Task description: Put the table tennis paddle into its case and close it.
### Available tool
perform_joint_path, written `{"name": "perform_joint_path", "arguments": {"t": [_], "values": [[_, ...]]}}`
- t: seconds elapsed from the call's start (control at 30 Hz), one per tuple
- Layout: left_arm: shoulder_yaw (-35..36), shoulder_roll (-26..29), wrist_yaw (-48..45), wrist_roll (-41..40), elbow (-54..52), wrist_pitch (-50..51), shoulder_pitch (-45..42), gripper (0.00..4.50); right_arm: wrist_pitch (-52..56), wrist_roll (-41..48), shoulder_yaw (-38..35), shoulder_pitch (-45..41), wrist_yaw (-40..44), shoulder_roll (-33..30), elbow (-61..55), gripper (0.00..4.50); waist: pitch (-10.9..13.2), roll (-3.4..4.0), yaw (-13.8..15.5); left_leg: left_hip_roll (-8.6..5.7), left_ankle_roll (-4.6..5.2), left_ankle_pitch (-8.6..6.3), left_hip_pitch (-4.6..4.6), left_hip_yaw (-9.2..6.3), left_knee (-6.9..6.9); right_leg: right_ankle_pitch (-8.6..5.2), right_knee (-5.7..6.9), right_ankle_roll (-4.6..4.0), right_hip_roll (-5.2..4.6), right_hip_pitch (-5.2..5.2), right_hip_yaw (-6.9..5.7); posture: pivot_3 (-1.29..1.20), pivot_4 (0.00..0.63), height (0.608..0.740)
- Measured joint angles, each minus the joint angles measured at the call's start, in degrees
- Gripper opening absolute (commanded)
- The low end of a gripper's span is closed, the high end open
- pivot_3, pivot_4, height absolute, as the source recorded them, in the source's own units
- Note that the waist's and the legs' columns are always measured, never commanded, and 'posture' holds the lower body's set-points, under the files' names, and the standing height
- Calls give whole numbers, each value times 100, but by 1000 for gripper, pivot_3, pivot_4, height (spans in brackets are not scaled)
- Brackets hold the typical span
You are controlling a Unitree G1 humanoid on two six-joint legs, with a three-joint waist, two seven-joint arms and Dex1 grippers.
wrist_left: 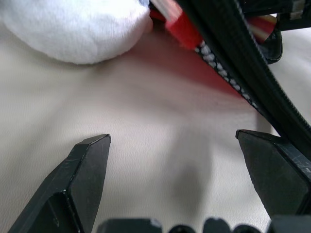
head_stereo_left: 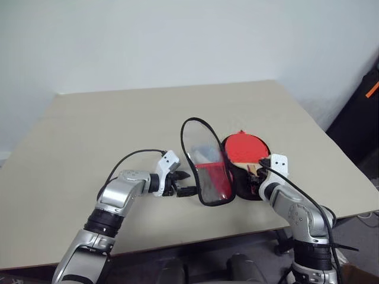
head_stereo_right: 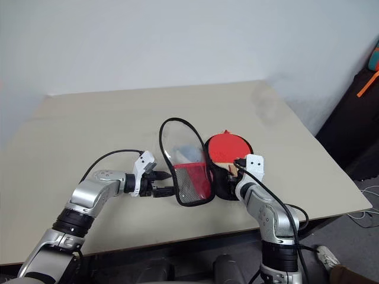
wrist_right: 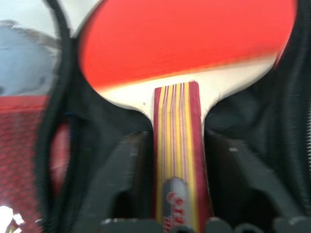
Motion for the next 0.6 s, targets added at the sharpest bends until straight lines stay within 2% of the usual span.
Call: {"name": "perform_joint_path", "arguments": {"t": [0.13, 0.33, 0.5, 0.6], "values": [[0, 0, 0, 43, -2, 0, -2, 4500, -50, 45, 51, -18, 68, 52, -9, 4484, -8, -13, 2, 0, -1, 0, 4, 0, 1, 0, -2, 0, -1, 6, 0, 0, 0, 740], [0, -56, -2, 51, -11, 15, -4, 4500, -351, 679, -390, -100, 748, -40, -383, 4484, -4, -7, 3, 0, 0, 0, -12, 2, 1, 0, -1, 1, -1, -11, 1, 0, 0, 740], [-30, -296, 21, 72, 16, 9, -135, 4500, -593, 1353, -1372, -893, 975, -554, -478, 4484, -5, -10, 11, 0, 0, 0, -7, 0, 3, 0, -3, 0, 0, -2, -1, 0, 0, 740], [-35, -392, 49, 81, 82, 8, -231, 4500, -625, 1437, -1488, -924, 1127, -872, -413, 4484, -4, -7, 7, -1, 0, 0, -9, 3, 0, 0, -4, 0, 0, -6, 2, 0, 0, 740]]}}
